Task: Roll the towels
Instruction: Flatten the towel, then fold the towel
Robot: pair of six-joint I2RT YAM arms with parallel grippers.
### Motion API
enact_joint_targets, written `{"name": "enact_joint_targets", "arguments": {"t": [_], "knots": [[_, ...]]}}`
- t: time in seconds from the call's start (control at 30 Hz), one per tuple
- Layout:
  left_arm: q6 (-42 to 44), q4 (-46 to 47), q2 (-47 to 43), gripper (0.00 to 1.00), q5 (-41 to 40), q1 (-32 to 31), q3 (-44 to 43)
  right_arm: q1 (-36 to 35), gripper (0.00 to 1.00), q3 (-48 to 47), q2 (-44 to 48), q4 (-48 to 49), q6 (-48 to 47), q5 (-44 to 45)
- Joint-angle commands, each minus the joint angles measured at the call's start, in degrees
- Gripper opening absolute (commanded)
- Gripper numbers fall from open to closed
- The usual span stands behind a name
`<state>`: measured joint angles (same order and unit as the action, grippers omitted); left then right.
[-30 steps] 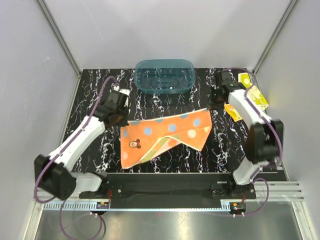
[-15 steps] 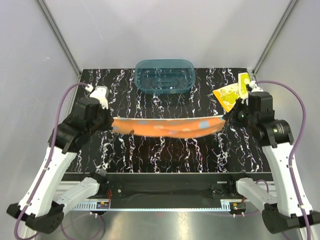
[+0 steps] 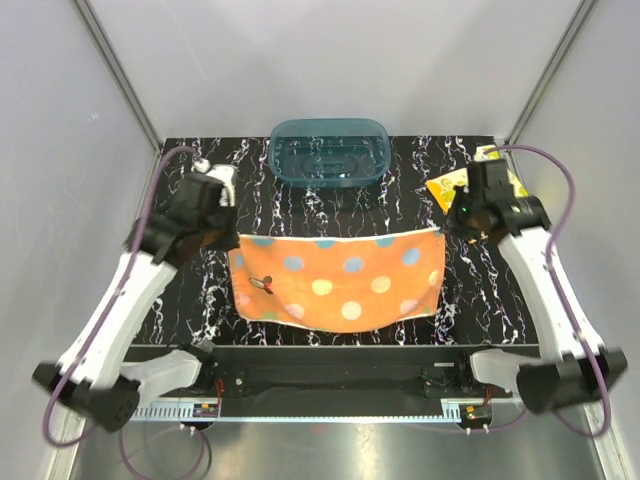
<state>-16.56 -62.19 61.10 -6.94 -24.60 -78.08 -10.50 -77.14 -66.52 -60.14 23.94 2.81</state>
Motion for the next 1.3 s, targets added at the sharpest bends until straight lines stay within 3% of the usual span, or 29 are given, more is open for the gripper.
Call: {"name": "enact_joint_targets", "arguments": {"t": [0.0, 0.2, 0.47, 0.53, 0.57, 0.6, 0.63, 0.67, 0.7, 0.73, 0.77, 0.83, 0.87, 1.03, 1.27], "knots": [[-2.07, 5.58, 8.55, 0.0, 3.94, 1.22, 4.95, -0.04, 0.0, 2.35, -7.99, 8.01, 0.93, 2.81], [-0.67, 11.04, 29.55, 0.0, 3.61, 5.7, -0.13, 2.32, 0.0, -3.34, -26.71, 18.03, 0.05, 1.5], [3.55, 7.09, 49.28, 0.0, -0.53, 9.13, -18.39, 4.88, 0.0, -18.64, -46.58, 17.08, -2.23, 0.09], [4.43, 6.73, 51.83, 0.0, -1.41, 10.27, -20.78, 5.05, 0.06, -22.6, -49.04, 16.29, -2.58, -0.69], [4.51, 6.56, 53.84, 0.0, -1.41, 10.8, -23.23, 5.14, 0.15, -23.83, -51.4, 15.41, -2.67, -0.87], [4.78, 6.21, 55.08, 0.0, -1.15, 11.76, -24.99, 5.49, 0.43, -26.19, -52.47, 14.97, -2.67, -1.31], [4.87, 5.08, 56.22, 0.01, -1.06, 12.29, -26.58, 5.67, 0.59, -27.35, -54.4, 13.92, -2.76, -2.62], [4.95, 4.54, 58.23, 0.1, -0.71, 12.64, -28.25, 5.67, 0.73, -28.75, -55.29, 12.95, -2.94, -2.63], [5.13, 4.36, 58.69, 0.25, -0.18, 12.99, -30.7, 6.02, 0.83, -31.46, -56.16, 11.9, -3.11, -2.72], [5.04, 4.1, 58.87, 0.42, -0.79, 13.43, -31.51, 6.11, 0.9, -32.53, -56.78, 10.06, -3.29, -2.63], [4.78, 4.19, 58.52, 0.48, -1.4, 13.44, -31.86, 6.28, 0.91, -33.07, -56.79, 9.78, -3.29, -2.72], [3.64, 5.58, 55.02, 0.69, -3.51, 13.44, -29.95, 6.81, 0.96, -32.2, -55.3, 10.39, -3.38, -2.55], [3.2, 6.55, 53.35, 0.99, -4.13, 13.44, -28.45, 7.07, 0.97, -31.23, -52.95, 10.83, -3.55, -2.63], [-1.45, 11.81, 38.7, 0.99, -3.0, 13.44, -12.41, 7.43, 0.98, -23.51, -43.2, 13.98, -1.98, -2.63], [-14.01, 22.72, 18.28, 0.97, 8.69, 11.77, 16.33, 7.08, 0.93, -3.58, -30.08, 24.18, 6.37, -13.78]]}}
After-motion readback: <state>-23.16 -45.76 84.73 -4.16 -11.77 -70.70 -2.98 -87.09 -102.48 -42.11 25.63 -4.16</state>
